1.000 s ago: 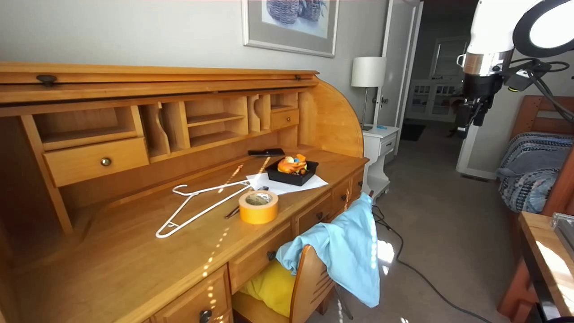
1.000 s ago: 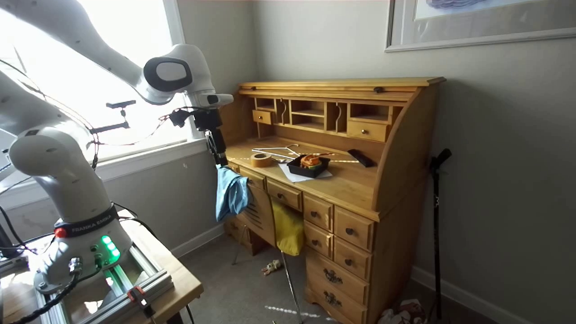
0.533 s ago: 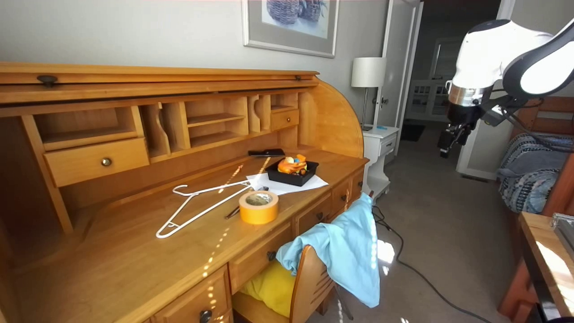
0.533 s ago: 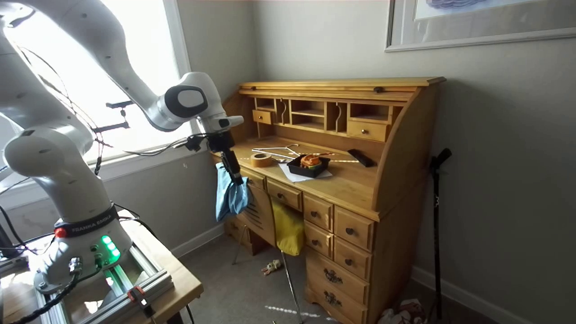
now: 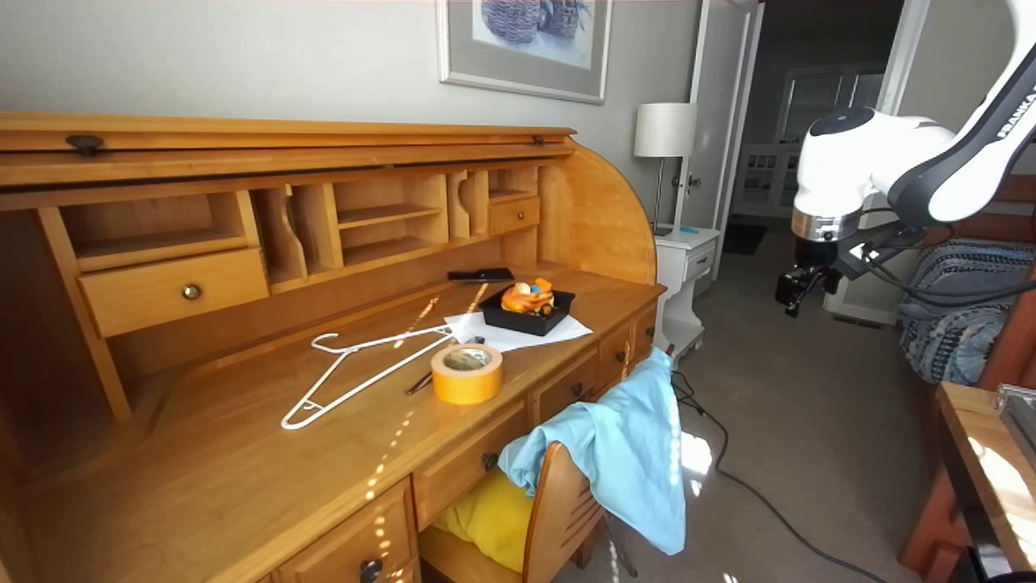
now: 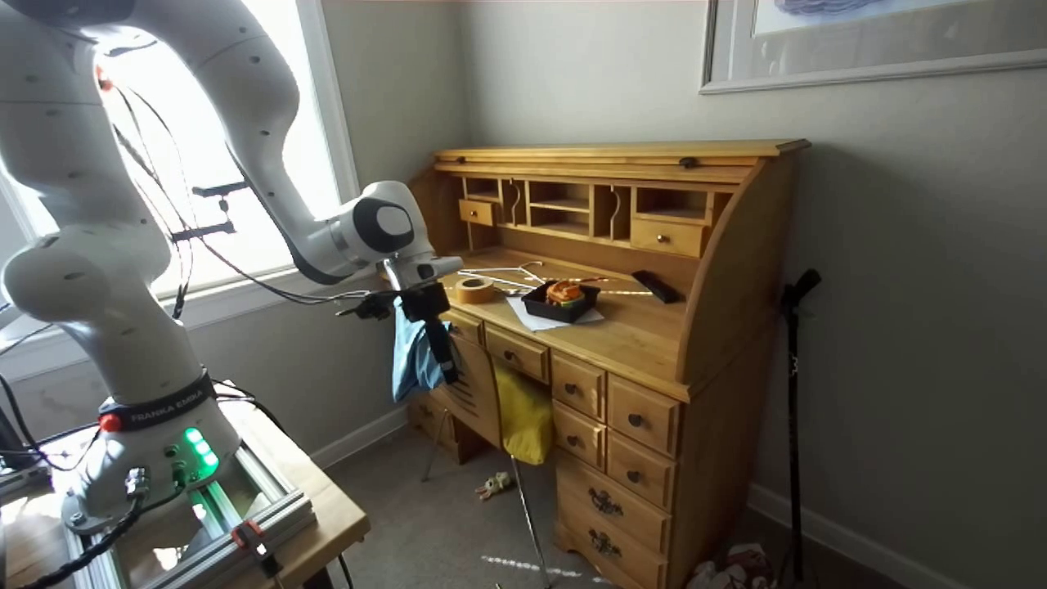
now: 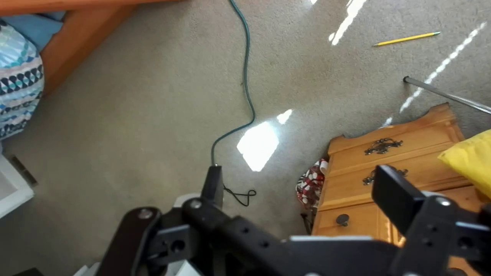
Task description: Open the topmost drawer on the bottom part of the cabinet.
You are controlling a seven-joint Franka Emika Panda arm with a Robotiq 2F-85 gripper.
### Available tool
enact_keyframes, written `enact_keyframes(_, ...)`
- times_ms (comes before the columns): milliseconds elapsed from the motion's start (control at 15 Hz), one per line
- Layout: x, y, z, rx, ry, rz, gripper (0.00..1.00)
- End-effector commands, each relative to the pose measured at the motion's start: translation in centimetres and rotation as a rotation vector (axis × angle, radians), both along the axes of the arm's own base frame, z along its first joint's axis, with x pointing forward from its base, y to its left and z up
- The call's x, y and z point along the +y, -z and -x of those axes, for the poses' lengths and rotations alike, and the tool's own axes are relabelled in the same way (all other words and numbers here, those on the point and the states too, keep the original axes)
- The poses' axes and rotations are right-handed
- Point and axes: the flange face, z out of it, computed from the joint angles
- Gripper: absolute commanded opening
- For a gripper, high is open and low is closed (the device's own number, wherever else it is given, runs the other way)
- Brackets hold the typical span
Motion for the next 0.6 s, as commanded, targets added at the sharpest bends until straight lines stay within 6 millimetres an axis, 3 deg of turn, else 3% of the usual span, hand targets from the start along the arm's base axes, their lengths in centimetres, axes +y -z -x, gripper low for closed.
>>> enact_keyframes(0,-3.2,3.0,-1.6,0.042,0.066,0.041,1.0)
enact_keyframes(267,-5.0,5.8,-1.8,0.132,-0.006,-0.027,1.0)
enact_keyframes(533,-5.8,6.0,-1.8,0.205,-0.055,-0.098,1.0)
